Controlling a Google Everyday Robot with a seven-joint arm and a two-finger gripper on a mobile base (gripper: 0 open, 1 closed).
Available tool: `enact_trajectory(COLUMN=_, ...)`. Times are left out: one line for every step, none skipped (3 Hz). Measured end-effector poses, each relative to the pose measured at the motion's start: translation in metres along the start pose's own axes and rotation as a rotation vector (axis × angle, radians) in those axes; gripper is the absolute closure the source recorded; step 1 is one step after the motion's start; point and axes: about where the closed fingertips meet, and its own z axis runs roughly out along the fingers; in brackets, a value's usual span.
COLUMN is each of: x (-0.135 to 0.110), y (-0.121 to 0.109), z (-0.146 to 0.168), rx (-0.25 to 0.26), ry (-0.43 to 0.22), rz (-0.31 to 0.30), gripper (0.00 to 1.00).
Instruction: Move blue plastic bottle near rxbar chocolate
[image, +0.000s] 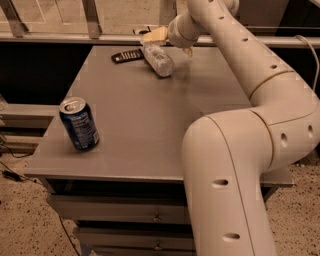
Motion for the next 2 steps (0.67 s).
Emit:
enact_trajectory(x=-0.006, y=-0.02, z=-0.038, rx=-0.01, ry=-0.04, rz=0.061, gripper=0.0)
enact_trajectory(x=-0.006, y=-0.042, z=-0.086, rx=-0.047, ry=-0.095, rz=0.139, gripper=0.0)
